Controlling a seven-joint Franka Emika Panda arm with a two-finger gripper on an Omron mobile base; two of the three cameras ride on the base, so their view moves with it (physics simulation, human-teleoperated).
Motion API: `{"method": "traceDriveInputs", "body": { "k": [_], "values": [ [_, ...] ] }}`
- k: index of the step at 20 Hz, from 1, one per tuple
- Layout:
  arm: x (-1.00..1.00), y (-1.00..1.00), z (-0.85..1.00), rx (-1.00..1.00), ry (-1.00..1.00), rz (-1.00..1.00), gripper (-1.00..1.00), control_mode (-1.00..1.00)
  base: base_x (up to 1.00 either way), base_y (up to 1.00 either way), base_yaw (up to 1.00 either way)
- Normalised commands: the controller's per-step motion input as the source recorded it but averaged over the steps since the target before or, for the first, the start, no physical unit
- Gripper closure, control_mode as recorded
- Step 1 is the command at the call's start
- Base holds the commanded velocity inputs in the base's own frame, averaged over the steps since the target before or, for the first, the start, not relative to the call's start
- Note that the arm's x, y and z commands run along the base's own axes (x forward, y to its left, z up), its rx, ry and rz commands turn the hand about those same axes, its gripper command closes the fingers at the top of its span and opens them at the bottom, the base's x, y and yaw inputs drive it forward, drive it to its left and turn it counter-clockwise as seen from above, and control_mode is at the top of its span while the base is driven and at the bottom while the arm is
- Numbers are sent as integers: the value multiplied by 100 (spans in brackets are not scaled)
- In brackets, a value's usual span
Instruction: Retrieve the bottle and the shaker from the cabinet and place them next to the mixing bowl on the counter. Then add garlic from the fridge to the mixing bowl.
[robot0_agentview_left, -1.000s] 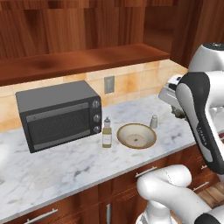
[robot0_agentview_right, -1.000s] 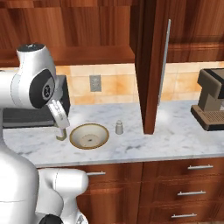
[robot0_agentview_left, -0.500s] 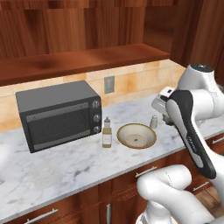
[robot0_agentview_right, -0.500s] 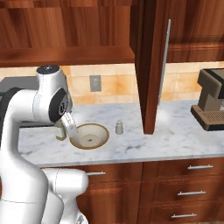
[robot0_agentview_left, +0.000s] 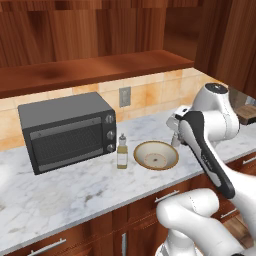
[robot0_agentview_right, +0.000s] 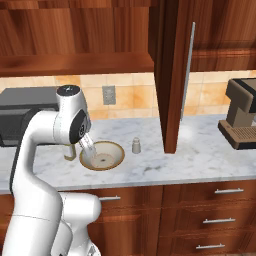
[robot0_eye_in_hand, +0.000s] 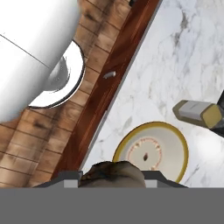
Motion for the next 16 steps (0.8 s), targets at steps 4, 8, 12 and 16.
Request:
{"method": "traceDriveInputs", "body": {
  "k": [4, 8, 12, 16],
  "values": [
    [28, 0, -34, 0, 0, 0, 100, -100, 0, 0, 0],
    [30, 0, -34, 0, 0, 0, 100, -100, 0, 0, 0],
    [31, 0, -34, 0, 0, 0, 100, -100, 0, 0, 0],
    [38, 0, -36, 0, 2, 0, 100, -100, 0, 0, 0]
  ]
}}
